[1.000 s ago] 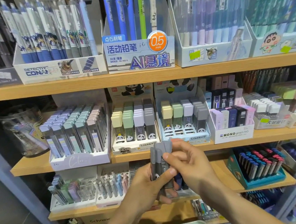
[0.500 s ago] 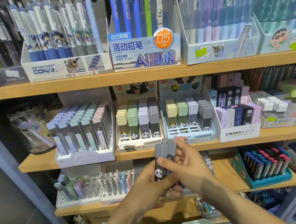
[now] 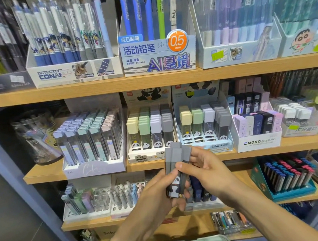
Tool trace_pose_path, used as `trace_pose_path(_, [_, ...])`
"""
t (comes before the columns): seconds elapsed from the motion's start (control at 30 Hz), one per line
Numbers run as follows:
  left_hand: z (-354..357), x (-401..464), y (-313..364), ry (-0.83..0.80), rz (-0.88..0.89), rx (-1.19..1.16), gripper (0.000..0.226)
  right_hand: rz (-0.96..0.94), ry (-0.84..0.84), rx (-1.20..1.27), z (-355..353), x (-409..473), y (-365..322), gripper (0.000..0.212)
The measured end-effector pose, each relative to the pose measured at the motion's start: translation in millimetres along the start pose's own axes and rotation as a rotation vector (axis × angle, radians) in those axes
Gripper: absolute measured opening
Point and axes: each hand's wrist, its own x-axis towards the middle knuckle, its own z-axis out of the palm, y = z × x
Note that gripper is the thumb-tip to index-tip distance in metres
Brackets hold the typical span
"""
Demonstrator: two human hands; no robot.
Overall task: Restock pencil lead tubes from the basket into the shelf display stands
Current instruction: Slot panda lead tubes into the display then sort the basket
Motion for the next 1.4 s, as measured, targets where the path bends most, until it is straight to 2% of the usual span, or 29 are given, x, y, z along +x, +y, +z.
trace_pose_path(0.13, [2.8,-0.2,-2.4,0.032,0.029,0.038,0.041,0.0,0.011,0.043,-0.9,-2.7,0.3,0.027])
trace_pose_path(0.37, [0.2,4.3,-7.3,0.058,0.052,0.13,0.038,-0.056,0.184,0.031,1.2,-7.8,-0.5,0.026])
trace_pose_path(0.67, [8.2,8.8,-7.2,0.07,0.069,0.07,0.042,-0.102,0.336,-0.014,-7.4,-7.8,-1.0,0.036])
trace_pose_path(0.77, [9.9,11.5,-6.6,0.047,0.082,0.072,0.043,-0.155,0.362,-0.063,-11.3,-9.6,-8.9,0.035])
trace_pose_path(0.87, [12.7,14.0,-2.7,0.026,0.113,0.049,0.046,-0.23,0.402,0.002,-19.6,-10.4,-17.3,0.032])
trace_pose_path(1.13, [18.6,22.9,2.7,0.07,0.221,0.114,0.04,-0.376,0.612,0.11,-42.6,-15.2,-35.4,0.024])
trace_pose_path(1.4, [16.8,28.4,-5.3,0.091,0.215,0.125,0.016,-0.544,0.694,-0.129,-56.8,-15.3,-41.3,0.026])
